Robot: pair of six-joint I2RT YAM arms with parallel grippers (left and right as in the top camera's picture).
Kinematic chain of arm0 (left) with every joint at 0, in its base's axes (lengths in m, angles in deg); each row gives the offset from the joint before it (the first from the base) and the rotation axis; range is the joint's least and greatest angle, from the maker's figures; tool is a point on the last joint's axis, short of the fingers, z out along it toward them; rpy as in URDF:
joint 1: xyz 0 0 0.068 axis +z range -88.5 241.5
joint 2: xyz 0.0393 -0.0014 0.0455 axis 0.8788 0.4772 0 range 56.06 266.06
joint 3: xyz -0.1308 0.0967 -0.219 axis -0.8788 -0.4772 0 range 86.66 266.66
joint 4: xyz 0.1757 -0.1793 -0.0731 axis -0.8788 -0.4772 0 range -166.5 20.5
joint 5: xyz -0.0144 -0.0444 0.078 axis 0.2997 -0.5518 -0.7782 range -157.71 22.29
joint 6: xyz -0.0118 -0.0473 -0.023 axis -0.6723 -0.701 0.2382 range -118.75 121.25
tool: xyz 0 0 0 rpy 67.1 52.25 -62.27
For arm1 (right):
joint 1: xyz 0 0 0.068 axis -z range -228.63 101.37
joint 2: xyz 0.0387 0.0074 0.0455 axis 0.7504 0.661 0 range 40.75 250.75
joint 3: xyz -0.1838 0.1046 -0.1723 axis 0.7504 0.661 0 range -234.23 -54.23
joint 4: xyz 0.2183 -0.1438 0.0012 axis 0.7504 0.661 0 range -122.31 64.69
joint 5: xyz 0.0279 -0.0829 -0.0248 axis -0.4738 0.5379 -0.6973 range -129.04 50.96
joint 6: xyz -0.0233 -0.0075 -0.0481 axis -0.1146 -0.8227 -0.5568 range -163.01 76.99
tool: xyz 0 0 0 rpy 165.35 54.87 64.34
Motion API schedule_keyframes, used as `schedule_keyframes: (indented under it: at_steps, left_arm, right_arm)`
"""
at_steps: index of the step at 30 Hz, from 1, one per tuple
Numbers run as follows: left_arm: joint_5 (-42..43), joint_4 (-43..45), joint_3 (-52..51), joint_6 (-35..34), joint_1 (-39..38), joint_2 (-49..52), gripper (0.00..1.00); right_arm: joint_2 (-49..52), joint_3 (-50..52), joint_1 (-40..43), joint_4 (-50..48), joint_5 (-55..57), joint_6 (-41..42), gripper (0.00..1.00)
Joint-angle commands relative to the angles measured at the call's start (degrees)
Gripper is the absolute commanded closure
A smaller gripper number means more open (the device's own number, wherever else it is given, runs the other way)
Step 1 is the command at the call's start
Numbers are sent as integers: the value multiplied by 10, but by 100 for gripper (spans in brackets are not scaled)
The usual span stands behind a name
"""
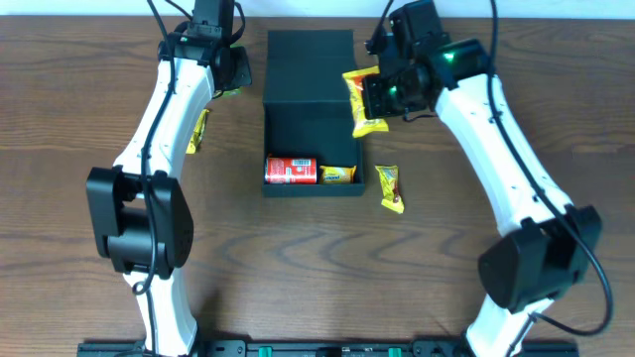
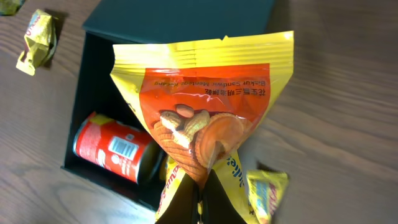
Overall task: Pack container
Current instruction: 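Lift the orange-window packet with the right gripper into the box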
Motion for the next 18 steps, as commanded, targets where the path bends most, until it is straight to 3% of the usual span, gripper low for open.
schedule_keyframes:
  at_steps: [1,10,18]
  left_arm:
    - [-14,-14,9,12,7,-40,94]
    - [-14,-25,9,38,12,-69,94]
    - [-14,-23,9,38,12,-69,94]
  right_arm:
    - [44,4,-21,-6,-19,11,99]
    - [100,4,-51,-5,-15,39,99]
    - [105,4,-64,-11,63,152,98]
